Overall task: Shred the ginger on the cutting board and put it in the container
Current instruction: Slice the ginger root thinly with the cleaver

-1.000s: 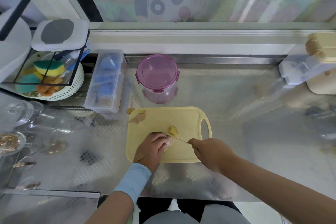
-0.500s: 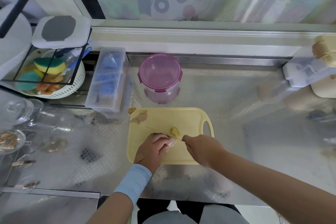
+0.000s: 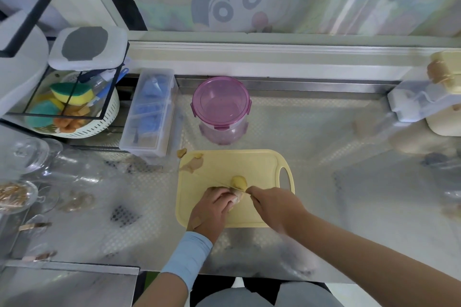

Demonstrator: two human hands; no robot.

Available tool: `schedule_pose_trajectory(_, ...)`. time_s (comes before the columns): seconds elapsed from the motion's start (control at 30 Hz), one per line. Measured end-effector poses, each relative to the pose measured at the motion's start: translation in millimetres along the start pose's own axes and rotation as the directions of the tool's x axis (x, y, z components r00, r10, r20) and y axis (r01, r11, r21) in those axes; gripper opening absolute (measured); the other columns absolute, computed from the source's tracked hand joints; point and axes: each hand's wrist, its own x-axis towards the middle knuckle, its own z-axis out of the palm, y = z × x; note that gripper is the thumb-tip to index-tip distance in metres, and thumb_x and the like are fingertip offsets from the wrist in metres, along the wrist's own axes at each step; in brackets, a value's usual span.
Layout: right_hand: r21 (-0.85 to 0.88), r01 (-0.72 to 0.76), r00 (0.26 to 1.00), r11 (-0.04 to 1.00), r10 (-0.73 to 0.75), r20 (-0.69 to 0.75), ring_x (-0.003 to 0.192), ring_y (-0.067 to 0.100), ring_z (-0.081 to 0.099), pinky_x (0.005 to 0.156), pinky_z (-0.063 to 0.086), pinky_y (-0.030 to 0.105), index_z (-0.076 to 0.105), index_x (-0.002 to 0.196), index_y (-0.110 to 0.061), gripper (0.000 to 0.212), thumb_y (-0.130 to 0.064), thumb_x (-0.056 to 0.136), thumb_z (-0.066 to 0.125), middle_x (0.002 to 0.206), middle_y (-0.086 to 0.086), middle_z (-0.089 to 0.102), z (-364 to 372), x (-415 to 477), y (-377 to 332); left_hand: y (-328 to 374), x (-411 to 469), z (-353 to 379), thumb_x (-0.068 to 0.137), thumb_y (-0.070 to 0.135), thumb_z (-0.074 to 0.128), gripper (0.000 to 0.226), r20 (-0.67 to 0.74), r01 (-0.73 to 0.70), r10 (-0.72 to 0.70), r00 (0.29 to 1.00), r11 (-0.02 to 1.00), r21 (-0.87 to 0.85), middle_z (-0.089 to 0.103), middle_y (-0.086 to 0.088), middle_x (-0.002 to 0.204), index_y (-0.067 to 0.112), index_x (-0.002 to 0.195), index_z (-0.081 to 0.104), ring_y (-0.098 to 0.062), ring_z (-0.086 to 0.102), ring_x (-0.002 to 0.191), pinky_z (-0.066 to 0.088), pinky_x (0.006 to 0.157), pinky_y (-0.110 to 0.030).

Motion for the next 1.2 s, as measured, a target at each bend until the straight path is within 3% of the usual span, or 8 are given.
schedule_pose_trajectory(0.1,-0.038,-0.009,1.000,0.999,0.009,-0.012,0.062,0.030,0.057,0.054,0.046,0.035,0.046,0.122,-0.028,0.024,-0.032,0.108,0.027,0.071,0.001,0.057,2.9,-15.7,0.7,0.6,1.0,-1.1,0.091,0.025,0.049,0.025,-0.002,0.000,0.000,1.000,1.000,0.015,0.061,0.007,0.103,0.016,0.093,0.073,-0.012,0.050,0.094,0.039,0.081,-0.017)
schedule_pose_trajectory(0.23,-0.060,-0.043,0.999,0.997,0.044,0.009,0.066,0.031,0.061,0.061,0.055,0.042,0.045,0.123,-0.029,0.023,-0.030,0.107,0.030,0.075,0.002,0.062,5.3,-27.6,5.6,1.2,0.7,-2.0,0.091,0.024,0.050,0.024,-0.005,0.008,-0.008,1.000,1.000,0.009,0.060,0.007,0.102,0.017,0.094,0.072,-0.011,0.050,0.095,0.038,0.082,-0.016)
schedule_pose_trajectory(0.53,-0.116,-0.040,0.999,0.992,0.043,0.029,0.066,0.031,0.063,0.061,0.056,0.040,0.047,0.126,-0.029,0.024,-0.025,0.107,0.032,0.076,0.004,0.063,-5.2,-32.0,13.2,4.2,1.4,-5.3,0.089,0.024,0.050,0.023,-0.008,0.003,-0.003,1.000,1.000,0.015,0.051,0.015,0.104,0.017,0.093,0.071,-0.008,0.047,0.094,0.033,0.082,-0.011)
schedule_pose_trajectory(1.2,-0.038,-0.028,0.994,0.999,0.032,0.103,0.070,0.033,0.060,0.067,0.057,0.044,0.048,0.120,-0.022,0.024,-0.030,0.108,0.030,0.077,0.006,0.058,-10.0,-14.1,8.1,5.3,2.9,-8.1,0.087,0.025,0.054,0.018,0.011,0.076,-0.075,0.997,0.997,-0.028,0.055,0.014,0.102,0.019,0.089,0.071,-0.005,0.048,0.095,0.030,0.085,-0.004)
